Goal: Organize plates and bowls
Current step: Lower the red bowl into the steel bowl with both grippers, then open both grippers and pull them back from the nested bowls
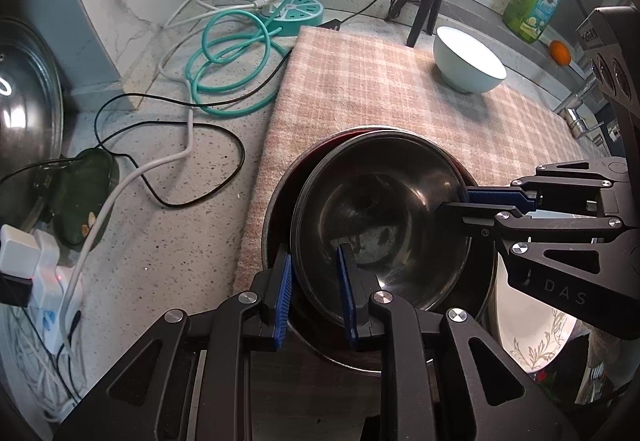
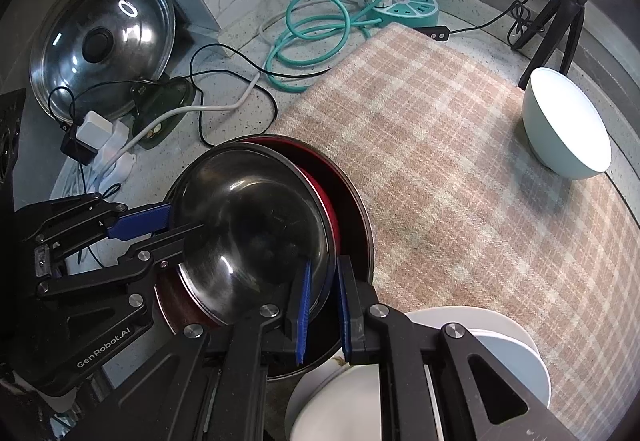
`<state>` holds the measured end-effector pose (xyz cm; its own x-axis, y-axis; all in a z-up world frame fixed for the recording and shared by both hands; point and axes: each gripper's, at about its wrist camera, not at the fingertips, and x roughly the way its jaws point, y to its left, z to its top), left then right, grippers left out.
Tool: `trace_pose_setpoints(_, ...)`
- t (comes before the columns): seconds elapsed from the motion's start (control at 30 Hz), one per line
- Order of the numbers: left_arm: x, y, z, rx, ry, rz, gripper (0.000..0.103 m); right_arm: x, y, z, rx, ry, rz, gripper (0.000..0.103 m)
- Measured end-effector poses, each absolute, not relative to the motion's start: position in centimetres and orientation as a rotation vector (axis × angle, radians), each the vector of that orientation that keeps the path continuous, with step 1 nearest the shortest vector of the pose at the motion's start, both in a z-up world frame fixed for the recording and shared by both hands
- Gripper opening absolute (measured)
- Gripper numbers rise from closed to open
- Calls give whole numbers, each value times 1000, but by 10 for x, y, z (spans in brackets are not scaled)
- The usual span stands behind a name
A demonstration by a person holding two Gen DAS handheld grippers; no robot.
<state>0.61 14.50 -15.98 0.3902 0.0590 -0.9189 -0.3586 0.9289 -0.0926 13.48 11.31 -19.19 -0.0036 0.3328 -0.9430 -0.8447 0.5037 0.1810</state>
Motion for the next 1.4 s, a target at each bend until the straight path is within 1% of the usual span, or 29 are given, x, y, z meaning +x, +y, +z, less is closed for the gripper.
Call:
trace_pose_setpoints(0.57, 4, 145, -157, -304, 1145, 265, 20, 135, 104, -187, -459, 1266, 992, 15)
trace_pose_setpoints(0.73, 3, 145, -156, -305, 1147, 263, 20, 133, 103, -186, -450, 1270, 994, 18)
trace_pose_setpoints(0.9, 2, 149, -156, -338, 1144, 258, 20, 131, 101, -186, -427, 1289, 998, 23)
trace_pose_setpoints(1.2, 3, 151, -153, -343, 1128, 253, 20, 125, 92, -185, -396, 1331, 1013, 23)
trace_pose_setpoints(1.4, 2, 154, -139, -351, 1082, 249, 20, 127, 77, -166, -341, 1278, 1012, 23)
